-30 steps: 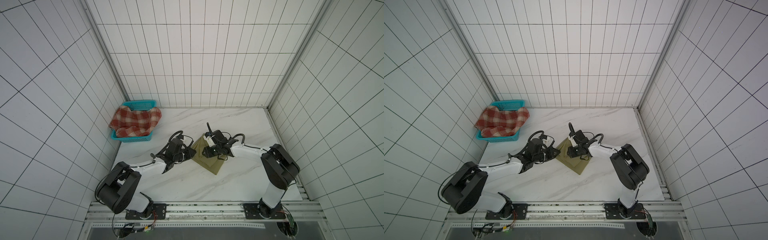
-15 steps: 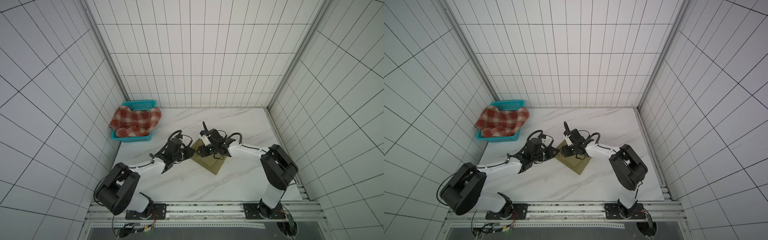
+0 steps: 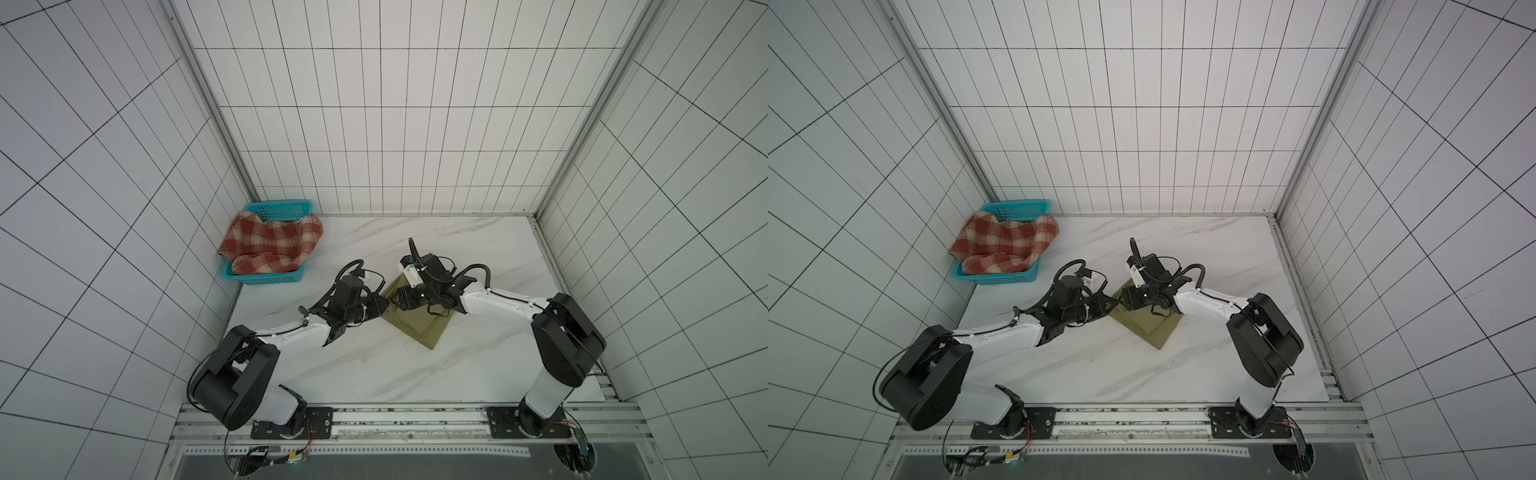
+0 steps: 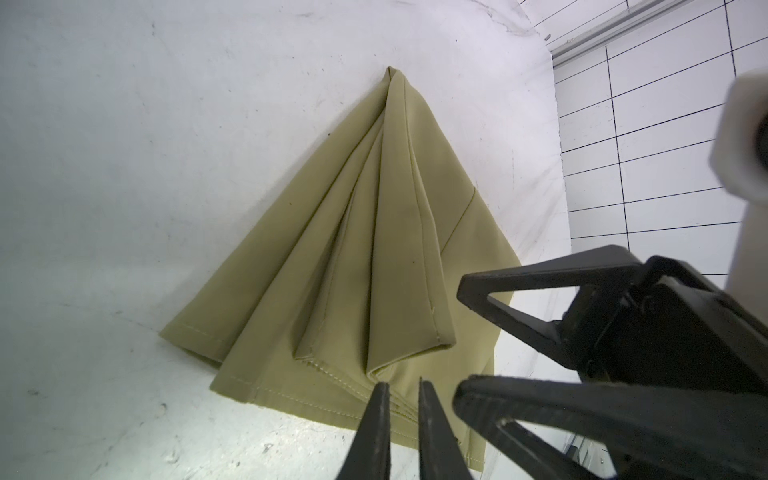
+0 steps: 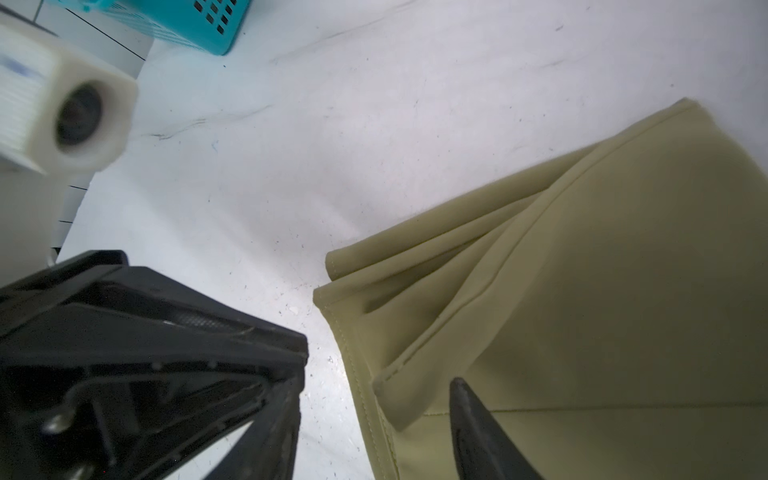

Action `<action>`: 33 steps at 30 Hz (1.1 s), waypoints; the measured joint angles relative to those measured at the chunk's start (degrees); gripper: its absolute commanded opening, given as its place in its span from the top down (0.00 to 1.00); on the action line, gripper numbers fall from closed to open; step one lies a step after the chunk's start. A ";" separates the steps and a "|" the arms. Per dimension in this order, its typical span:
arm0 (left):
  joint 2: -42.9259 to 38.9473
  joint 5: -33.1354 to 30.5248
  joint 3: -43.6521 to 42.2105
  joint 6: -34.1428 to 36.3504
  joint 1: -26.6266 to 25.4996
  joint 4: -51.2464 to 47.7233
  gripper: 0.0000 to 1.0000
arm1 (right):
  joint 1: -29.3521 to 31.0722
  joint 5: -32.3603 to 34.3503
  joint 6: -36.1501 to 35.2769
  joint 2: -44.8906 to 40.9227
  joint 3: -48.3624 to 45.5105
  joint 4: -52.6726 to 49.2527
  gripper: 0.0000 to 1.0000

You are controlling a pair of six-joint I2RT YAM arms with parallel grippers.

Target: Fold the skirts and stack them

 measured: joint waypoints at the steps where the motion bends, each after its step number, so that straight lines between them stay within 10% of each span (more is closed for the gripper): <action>1: -0.02 -0.02 0.11 0.04 0.00 -0.17 0.84 | 0.00 0.15 0.04 -0.48 0.00 0.00 0.43; 9: -1.33 0.09 1.99 0.39 -0.02 -1.77 0.84 | -0.11 2.12 0.57 -5.68 -0.31 -0.02 0.52; 22: 1.64 0.42 9.22 0.33 -8.00 -0.70 0.84 | -3.72 2.99 3.37 -16.59 -13.42 0.79 0.99; 33: 13.05 0.68 10.78 0.17 -7.43 1.44 0.86 | -3.76 1.77 5.33 -14.51 -18.99 3.85 1.00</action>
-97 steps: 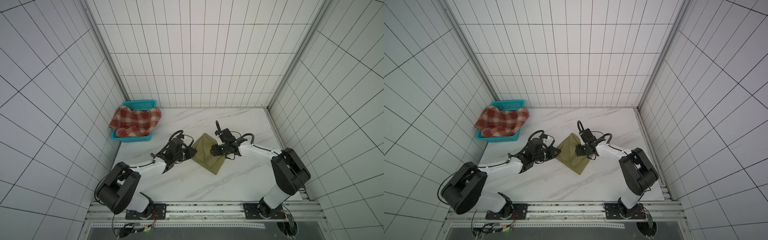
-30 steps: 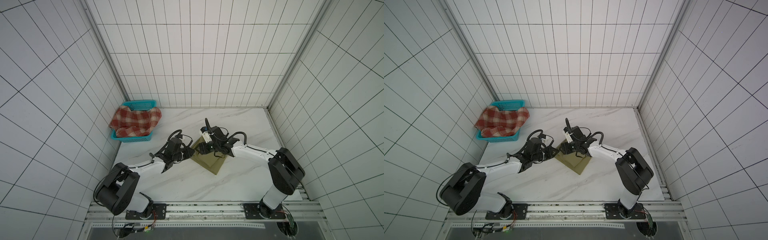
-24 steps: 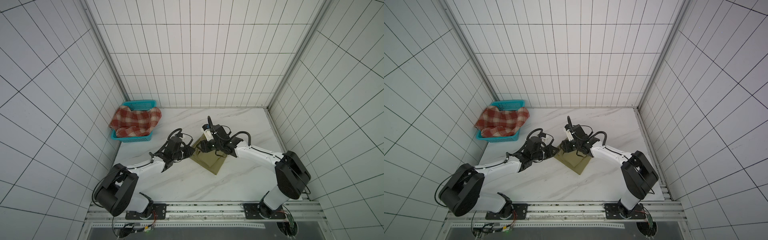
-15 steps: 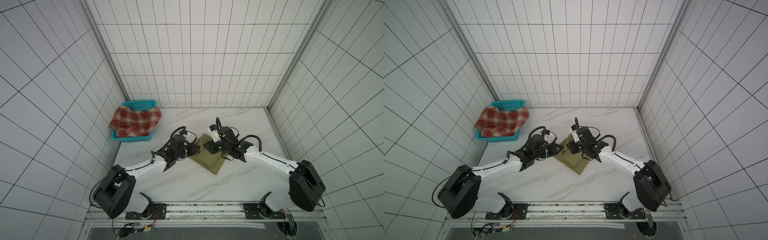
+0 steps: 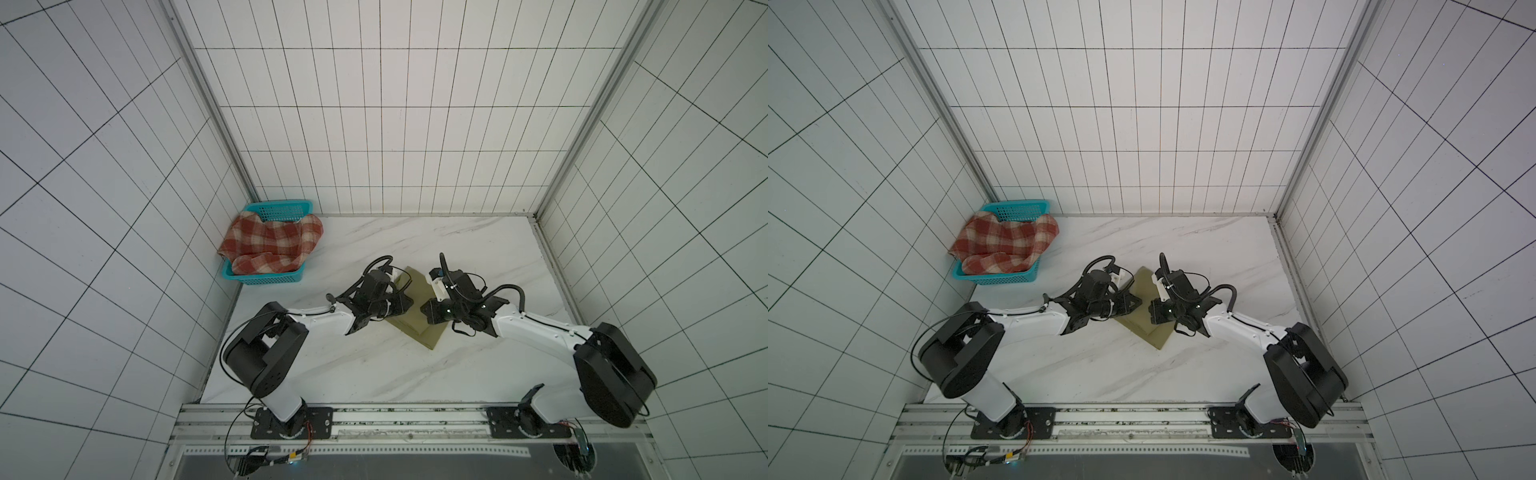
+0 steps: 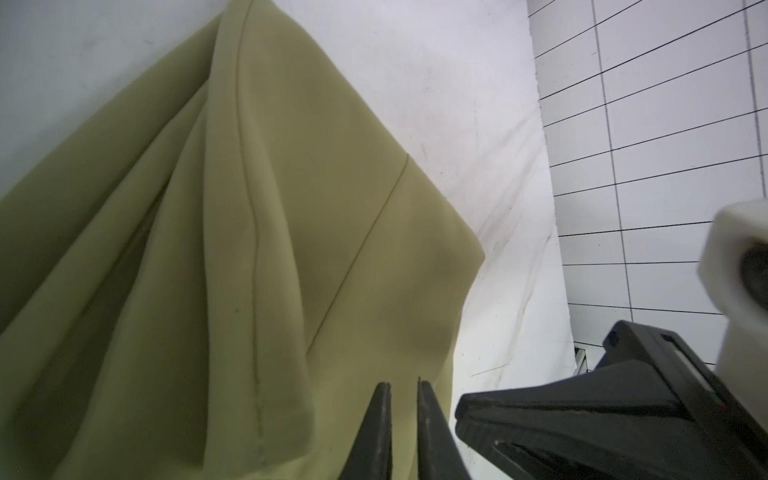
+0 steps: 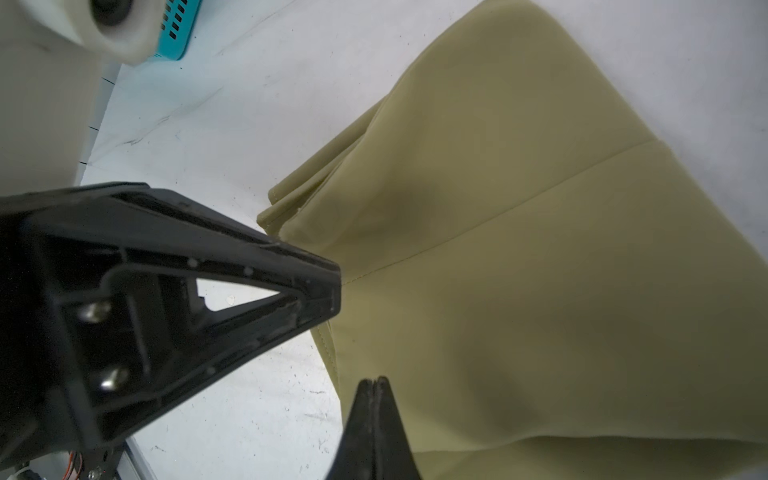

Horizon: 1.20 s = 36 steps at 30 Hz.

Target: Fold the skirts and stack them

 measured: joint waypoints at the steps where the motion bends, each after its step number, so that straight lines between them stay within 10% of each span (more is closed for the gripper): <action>1: 0.33 -0.02 -0.22 0.00 0.44 0.31 0.86 | 0.00 -0.11 0.04 0.66 -0.17 0.39 1.00; 36: 8.20 1.44 -4.76 0.33 6.54 10.08 0.88 | 6.36 3.17 5.57 6.75 -4.70 5.73 1.00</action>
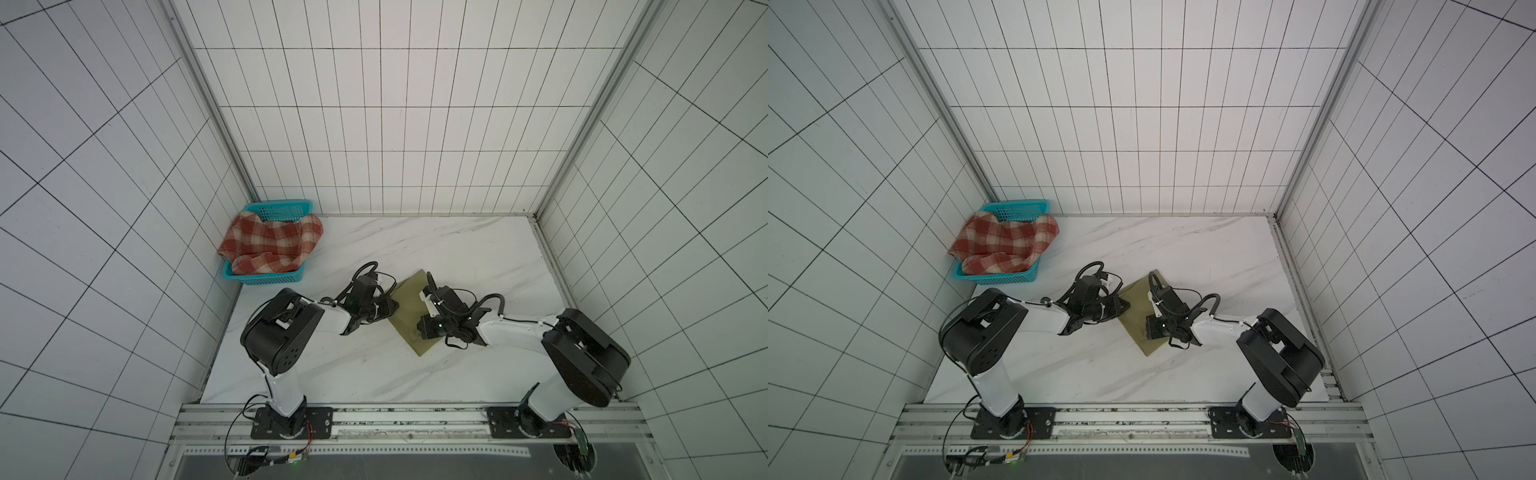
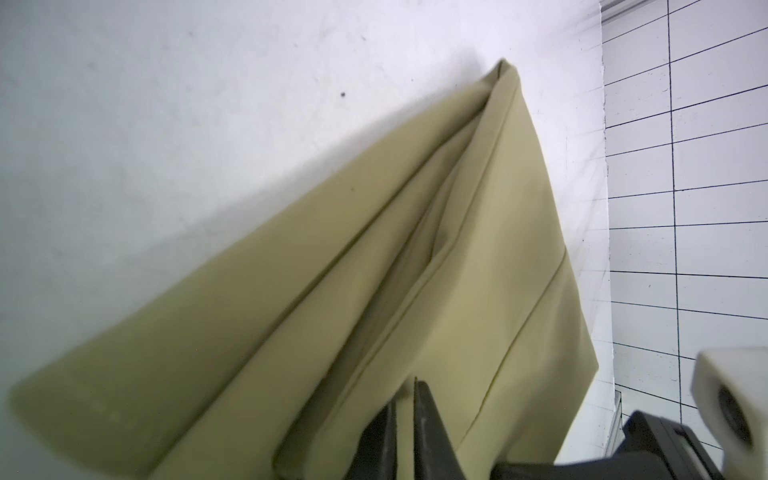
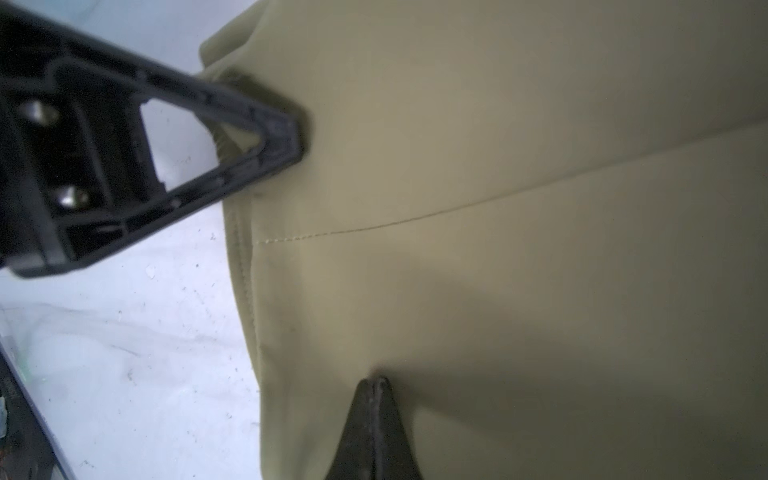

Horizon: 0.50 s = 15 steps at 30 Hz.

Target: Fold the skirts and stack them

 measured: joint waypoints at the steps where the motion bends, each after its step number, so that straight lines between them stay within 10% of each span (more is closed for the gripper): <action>1: 0.07 -0.04 0.42 0.37 0.13 -0.42 0.88 | 0.61 0.22 0.22 -0.20 0.00 -0.17 1.00; 15: -12.81 0.04 -0.48 2.32 -3.50 -1.68 0.86 | -4.39 0.31 -3.23 -12.26 0.20 -7.93 1.00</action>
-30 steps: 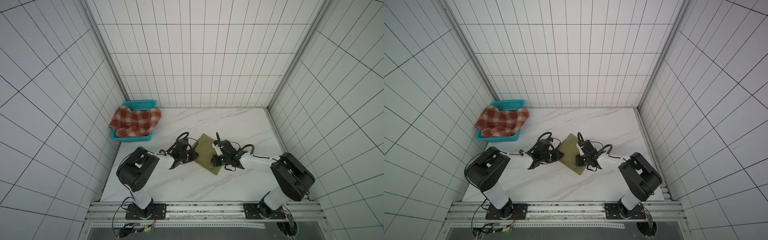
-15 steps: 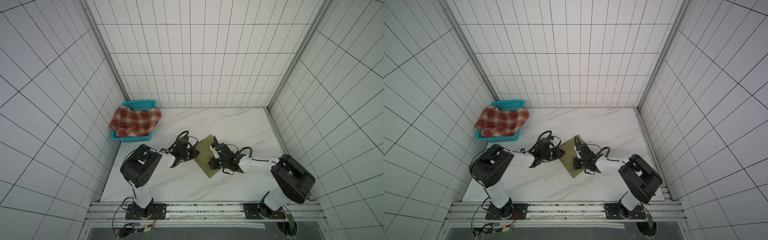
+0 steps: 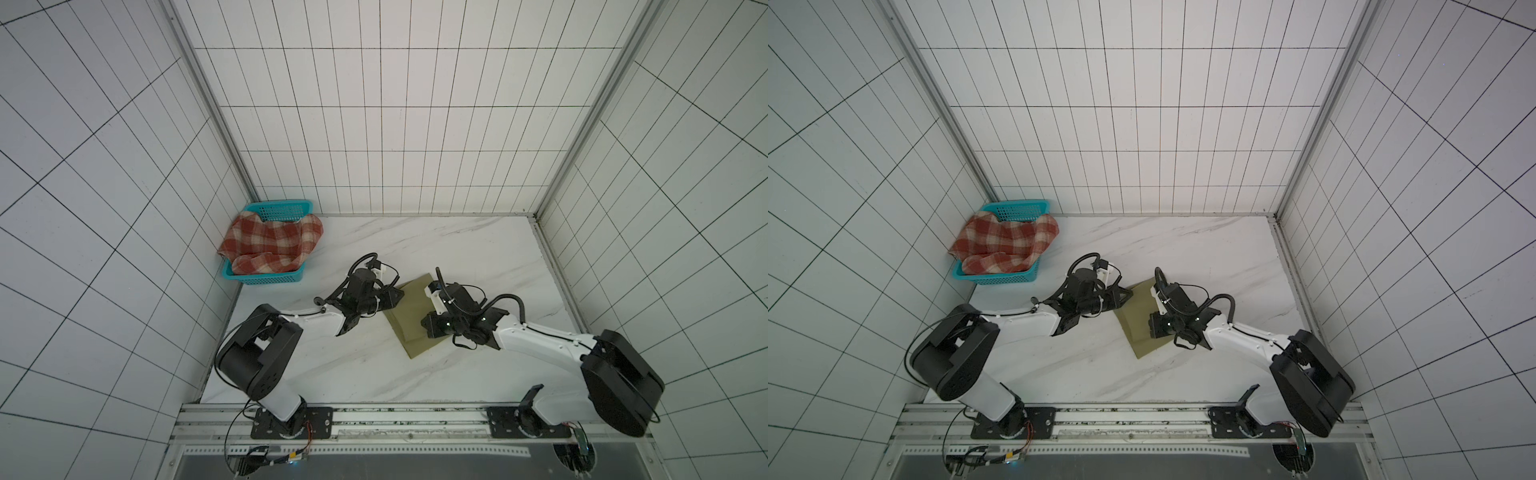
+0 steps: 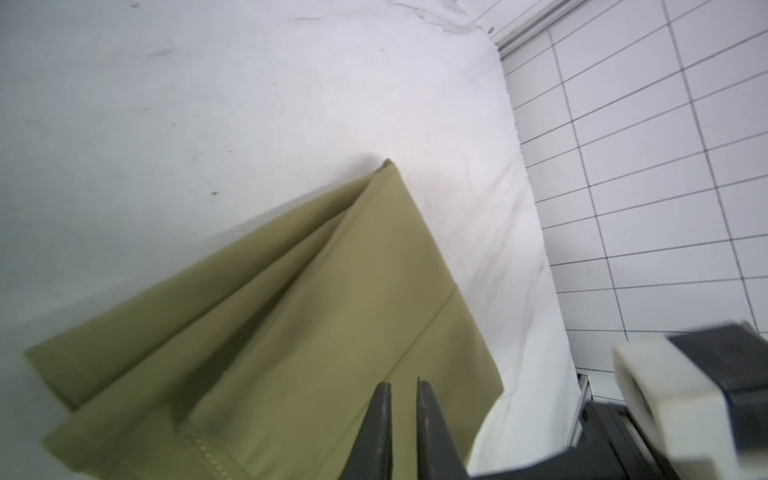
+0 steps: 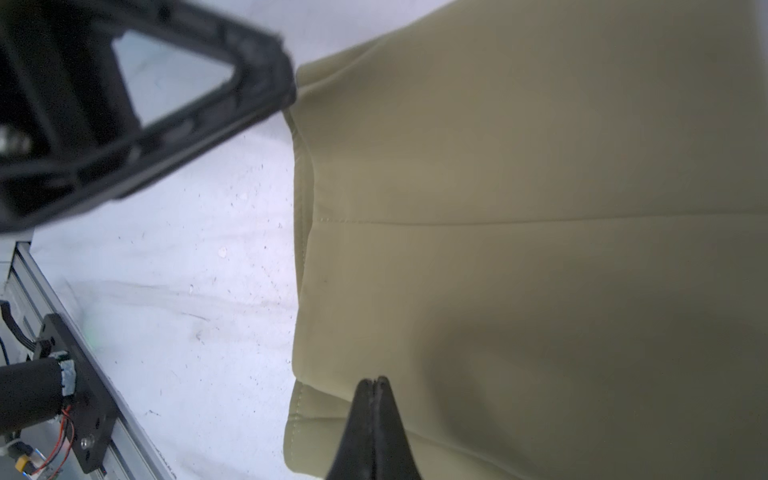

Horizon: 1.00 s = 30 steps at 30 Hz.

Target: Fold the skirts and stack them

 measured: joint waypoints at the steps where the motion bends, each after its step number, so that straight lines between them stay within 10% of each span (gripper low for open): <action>1: -0.50 0.11 -0.46 -0.33 -0.61 0.22 0.86 | -1.18 0.00 -0.52 -0.37 0.00 -0.17 1.00; 19: 10.36 2.21 -4.33 -5.84 -1.77 5.49 0.87 | -9.92 -1.97 -5.09 5.75 -0.42 1.01 1.00; 30: 12.35 2.05 -0.42 -2.49 1.33 3.87 0.87 | 0.09 -2.49 1.03 7.65 -4.70 5.60 1.00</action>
